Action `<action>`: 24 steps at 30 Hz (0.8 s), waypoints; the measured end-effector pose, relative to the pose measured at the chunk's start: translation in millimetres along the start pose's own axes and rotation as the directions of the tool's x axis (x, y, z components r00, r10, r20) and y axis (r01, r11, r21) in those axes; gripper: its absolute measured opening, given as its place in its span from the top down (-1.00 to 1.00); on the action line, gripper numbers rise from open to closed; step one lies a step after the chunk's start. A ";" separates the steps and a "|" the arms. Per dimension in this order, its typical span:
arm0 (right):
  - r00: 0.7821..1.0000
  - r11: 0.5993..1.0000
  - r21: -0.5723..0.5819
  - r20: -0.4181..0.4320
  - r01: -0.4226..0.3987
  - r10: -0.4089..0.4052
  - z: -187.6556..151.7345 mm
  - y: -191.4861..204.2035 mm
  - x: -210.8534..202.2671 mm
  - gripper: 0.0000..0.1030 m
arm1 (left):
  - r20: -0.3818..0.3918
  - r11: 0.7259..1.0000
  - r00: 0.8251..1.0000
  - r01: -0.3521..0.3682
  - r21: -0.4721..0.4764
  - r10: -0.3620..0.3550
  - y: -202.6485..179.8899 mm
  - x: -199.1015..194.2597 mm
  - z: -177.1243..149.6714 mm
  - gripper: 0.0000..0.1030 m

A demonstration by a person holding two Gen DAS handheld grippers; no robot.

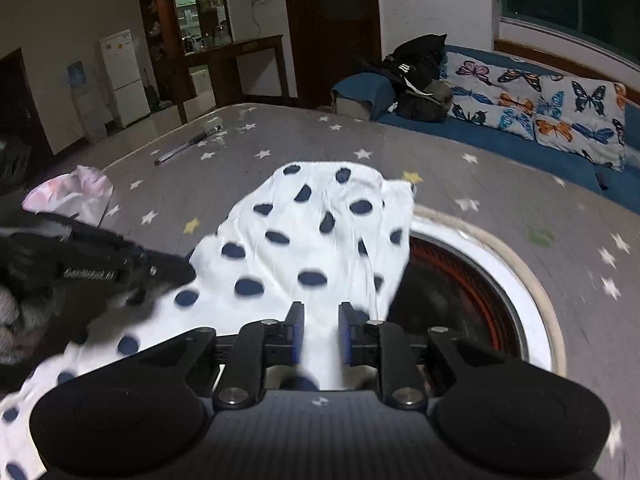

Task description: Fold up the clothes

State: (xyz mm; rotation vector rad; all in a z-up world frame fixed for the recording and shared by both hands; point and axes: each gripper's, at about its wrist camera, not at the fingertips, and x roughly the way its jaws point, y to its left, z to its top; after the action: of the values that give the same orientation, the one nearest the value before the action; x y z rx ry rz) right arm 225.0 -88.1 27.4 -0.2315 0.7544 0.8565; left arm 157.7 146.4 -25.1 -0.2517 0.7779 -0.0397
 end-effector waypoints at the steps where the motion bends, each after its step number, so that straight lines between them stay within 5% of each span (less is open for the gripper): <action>1: 1.000 1.000 0.004 -0.009 -0.005 0.005 4.6 -1.5 7.2 0.65 | 0.002 1.000 1.000 -0.002 0.001 0.002 0.2 0.6 0.8 0.94; 5: 1.000 1.000 0.005 -0.023 0.001 -0.001 23.7 -8.5 31.4 0.63 | 0.011 1.000 1.000 -0.004 0.007 0.004 0.2 2.0 4.0 0.94; 9: 1.000 1.000 0.028 0.009 0.011 -0.011 46.5 -22.4 51.0 0.27 | 0.012 1.000 1.000 0.008 -0.001 -0.008 2.5 3.7 5.3 0.93; 17: 1.000 0.991 0.135 0.019 -0.012 0.009 70.1 -51.0 94.5 0.27 | 0.010 1.000 1.000 0.026 0.010 -0.026 3.3 5.3 9.7 0.87; 20: 1.000 0.991 0.131 0.003 -0.030 0.030 72.5 -52.9 104.1 0.38 | 0.013 1.000 1.000 0.028 0.015 -0.028 2.9 6.6 13.1 0.81; 22: 1.000 0.991 0.131 -0.008 -0.023 0.025 72.0 -53.5 107.9 0.88 | 0.016 0.999 0.999 0.028 0.018 -0.029 2.6 7.6 15.3 0.78; 24: 1.000 0.993 0.120 0.004 0.002 -0.002 70.9 -51.7 103.7 0.91 | 0.019 0.999 0.999 0.028 0.021 -0.028 2.8 8.6 17.9 0.74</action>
State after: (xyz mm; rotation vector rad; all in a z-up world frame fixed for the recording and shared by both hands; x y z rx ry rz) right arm 343.3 -26.2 2.2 -0.1232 0.7987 0.8064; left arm 176.1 151.7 -19.5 -0.2426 0.7546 -0.0721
